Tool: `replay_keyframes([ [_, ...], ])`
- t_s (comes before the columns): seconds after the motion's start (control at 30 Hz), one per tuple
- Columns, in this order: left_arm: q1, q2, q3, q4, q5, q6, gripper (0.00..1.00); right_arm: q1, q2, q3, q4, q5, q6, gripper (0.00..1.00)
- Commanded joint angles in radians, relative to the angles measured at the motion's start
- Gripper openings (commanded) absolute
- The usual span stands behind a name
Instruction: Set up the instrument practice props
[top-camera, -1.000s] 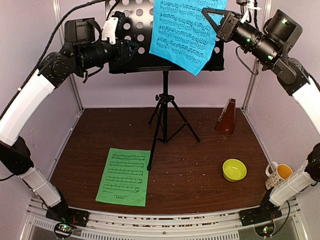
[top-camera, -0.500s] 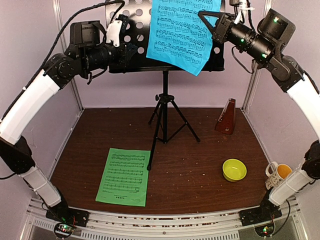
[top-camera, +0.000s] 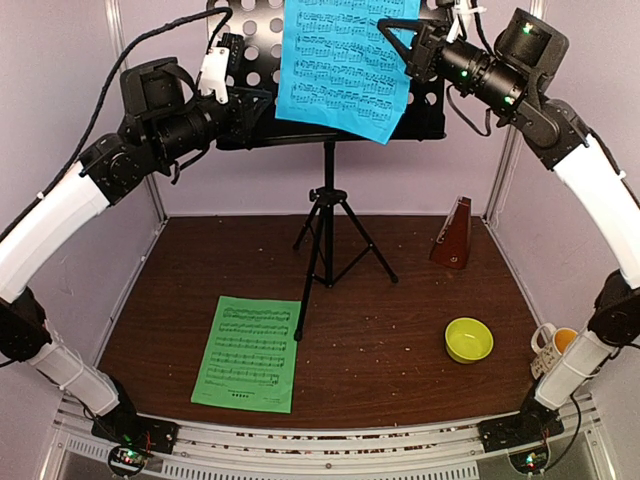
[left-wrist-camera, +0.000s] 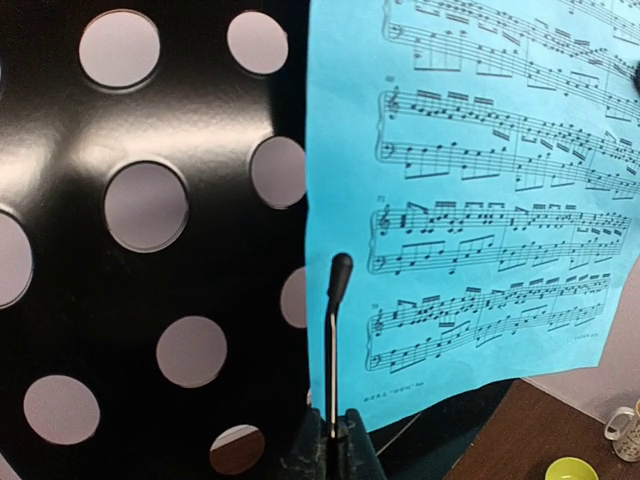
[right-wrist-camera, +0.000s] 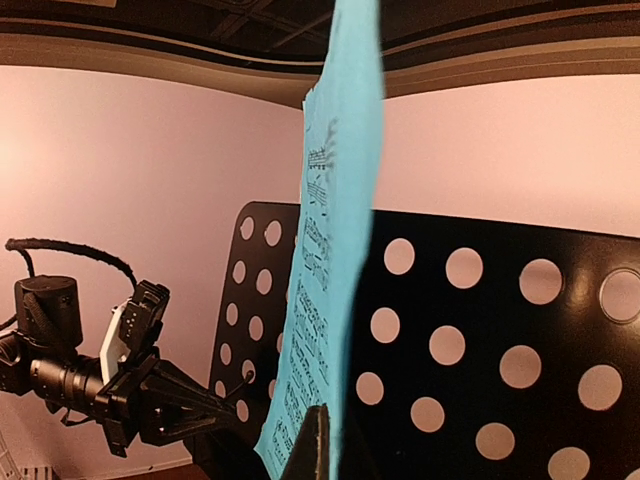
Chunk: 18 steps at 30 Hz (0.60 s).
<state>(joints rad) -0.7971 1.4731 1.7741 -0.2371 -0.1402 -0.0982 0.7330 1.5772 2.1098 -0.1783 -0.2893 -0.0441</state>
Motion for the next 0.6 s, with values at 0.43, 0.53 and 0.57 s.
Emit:
replay_keyframes([
  [0.43,0.004,-0.019,0.008,0.092,0.19,0.061,0.0,-0.007,0.179,0.19,-0.015,-0.231,-0.24,0.0],
  [0.53,0.003,-0.016,0.014,0.085,0.195,0.062,0.0,-0.006,0.203,0.2,0.014,-0.249,-0.245,0.0],
  [0.57,0.004,-0.017,0.014,0.084,0.197,0.063,0.0,-0.006,0.21,0.207,0.019,-0.262,-0.252,0.0],
])
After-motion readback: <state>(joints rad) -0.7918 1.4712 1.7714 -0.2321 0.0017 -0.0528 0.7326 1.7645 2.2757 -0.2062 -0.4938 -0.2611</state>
